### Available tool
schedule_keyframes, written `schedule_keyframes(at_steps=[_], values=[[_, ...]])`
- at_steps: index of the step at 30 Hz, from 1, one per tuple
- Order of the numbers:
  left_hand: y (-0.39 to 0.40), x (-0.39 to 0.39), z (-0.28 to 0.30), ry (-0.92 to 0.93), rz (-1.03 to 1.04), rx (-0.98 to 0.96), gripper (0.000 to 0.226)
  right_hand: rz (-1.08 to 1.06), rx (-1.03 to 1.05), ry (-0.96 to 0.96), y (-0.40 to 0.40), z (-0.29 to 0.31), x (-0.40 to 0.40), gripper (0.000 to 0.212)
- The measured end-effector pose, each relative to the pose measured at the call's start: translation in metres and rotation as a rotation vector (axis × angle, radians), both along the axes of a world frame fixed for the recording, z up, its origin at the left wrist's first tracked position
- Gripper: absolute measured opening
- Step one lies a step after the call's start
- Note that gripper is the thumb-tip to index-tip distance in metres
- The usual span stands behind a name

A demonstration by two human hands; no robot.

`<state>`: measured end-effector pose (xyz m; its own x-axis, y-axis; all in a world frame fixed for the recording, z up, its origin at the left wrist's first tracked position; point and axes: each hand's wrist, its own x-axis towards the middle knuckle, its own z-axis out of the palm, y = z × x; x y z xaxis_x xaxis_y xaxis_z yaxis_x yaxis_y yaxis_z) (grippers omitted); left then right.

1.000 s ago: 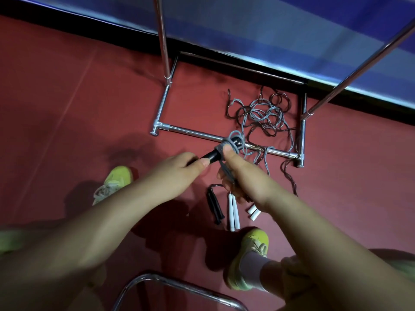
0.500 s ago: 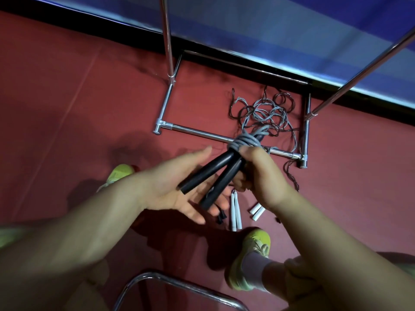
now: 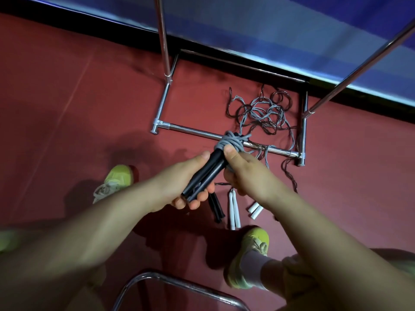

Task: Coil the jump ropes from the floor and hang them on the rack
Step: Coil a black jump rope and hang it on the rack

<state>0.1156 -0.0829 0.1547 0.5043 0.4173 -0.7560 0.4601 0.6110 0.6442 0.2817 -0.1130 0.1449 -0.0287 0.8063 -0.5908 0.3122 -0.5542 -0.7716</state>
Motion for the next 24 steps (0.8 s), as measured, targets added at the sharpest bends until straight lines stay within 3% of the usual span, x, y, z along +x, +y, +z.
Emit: schedule_keyframes(at_steps=[4, 7, 9, 14, 20, 24], values=[[0.002, -0.001, -0.002, 0.065, -0.048, 0.019, 0.059, 0.048, -0.011, -0.115, -0.001, 0.006, 0.004, 0.061], [0.003, 0.001, 0.0, 0.12, -0.061, 0.116, 0.05, 0.12, -0.019, -0.278, 0.0, 0.01, 0.007, 0.078], [0.005, 0.001, -0.001, 0.166, -0.058, 0.218, 0.045, 0.126, -0.001, -0.288, 0.0, 0.01, 0.007, 0.077], [0.011, -0.008, -0.003, 0.322, -0.065, 0.498, 0.043, -0.008, 0.019, -0.018, 0.0, 0.006, 0.004, 0.054], [0.014, -0.012, -0.003, 0.398, -0.191, 0.599, 0.037, -0.106, -0.197, 0.167, -0.001, 0.005, 0.002, 0.086], [0.011, -0.011, 0.0, 0.41, -0.2, 0.646, 0.035, -0.199, -0.157, 0.226, -0.001, 0.007, -0.003, 0.056]])
